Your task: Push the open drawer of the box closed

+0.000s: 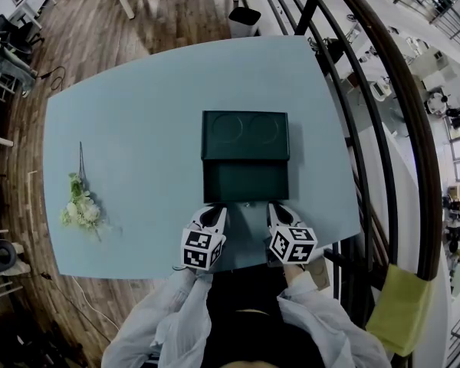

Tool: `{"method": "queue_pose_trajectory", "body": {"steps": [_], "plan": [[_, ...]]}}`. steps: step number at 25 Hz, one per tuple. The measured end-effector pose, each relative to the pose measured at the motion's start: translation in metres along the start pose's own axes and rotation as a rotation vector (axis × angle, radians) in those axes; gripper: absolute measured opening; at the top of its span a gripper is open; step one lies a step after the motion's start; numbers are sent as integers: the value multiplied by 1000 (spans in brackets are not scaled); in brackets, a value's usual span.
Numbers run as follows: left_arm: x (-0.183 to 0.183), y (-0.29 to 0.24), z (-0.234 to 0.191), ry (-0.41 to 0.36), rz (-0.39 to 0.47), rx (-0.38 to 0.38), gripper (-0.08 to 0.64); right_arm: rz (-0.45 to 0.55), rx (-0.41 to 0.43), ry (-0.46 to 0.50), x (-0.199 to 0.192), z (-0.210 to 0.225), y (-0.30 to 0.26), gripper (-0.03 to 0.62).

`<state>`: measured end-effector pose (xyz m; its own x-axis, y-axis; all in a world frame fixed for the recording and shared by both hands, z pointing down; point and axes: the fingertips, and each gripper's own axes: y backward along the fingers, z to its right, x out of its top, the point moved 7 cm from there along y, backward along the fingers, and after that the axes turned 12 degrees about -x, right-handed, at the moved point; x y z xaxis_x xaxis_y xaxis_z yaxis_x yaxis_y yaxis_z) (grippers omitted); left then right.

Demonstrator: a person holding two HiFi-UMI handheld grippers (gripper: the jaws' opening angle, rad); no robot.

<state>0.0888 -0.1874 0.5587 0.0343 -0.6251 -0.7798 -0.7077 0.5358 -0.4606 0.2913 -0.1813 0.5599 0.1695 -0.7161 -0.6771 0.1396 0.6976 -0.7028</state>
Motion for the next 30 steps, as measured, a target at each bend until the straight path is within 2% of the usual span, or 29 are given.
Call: {"method": "queue_pose_trajectory", "body": {"steps": [30], "plan": [[18,-8,-12,-5,21,25,28,-2,31,-7,19,-4,-12,8]]}}
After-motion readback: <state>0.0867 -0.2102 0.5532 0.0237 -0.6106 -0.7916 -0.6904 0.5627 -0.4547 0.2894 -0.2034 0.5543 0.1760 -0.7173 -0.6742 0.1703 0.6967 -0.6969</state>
